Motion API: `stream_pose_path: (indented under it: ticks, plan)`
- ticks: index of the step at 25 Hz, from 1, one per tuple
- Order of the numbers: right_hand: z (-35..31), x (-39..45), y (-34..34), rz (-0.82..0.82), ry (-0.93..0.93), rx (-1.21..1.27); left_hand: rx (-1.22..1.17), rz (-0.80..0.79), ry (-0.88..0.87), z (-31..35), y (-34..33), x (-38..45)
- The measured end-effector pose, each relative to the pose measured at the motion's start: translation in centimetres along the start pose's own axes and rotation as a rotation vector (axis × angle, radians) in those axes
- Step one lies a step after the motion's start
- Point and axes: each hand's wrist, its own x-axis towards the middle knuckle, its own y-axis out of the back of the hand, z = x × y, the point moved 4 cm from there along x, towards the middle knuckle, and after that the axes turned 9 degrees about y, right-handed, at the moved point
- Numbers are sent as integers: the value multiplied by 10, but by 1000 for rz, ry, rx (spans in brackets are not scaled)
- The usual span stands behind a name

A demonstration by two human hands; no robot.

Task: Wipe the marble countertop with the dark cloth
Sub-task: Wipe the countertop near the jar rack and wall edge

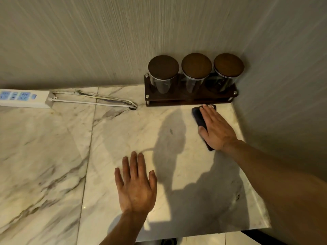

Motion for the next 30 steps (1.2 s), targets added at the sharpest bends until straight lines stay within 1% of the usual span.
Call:
stream_pose_path:
  ticks: [7, 10, 14, 21, 30]
  plan:
    - [9, -4, -2, 105, -360, 142, -23, 2, -1, 1, 2, 0]
    - [9, -10, -3, 161, -460, 186, -36, 0, -5, 0, 2, 0]
    - [5, -24, -6, 198, -529, 225, -35, -10, -19, 1, 3, -1]
    - [-7, -60, -13, 233, -605, 218, -42, -18, -54, 1, 5, -2]
    - [-31, -128, -29, 284, -725, 277, -103, -50, -50, -1, 8, -1]
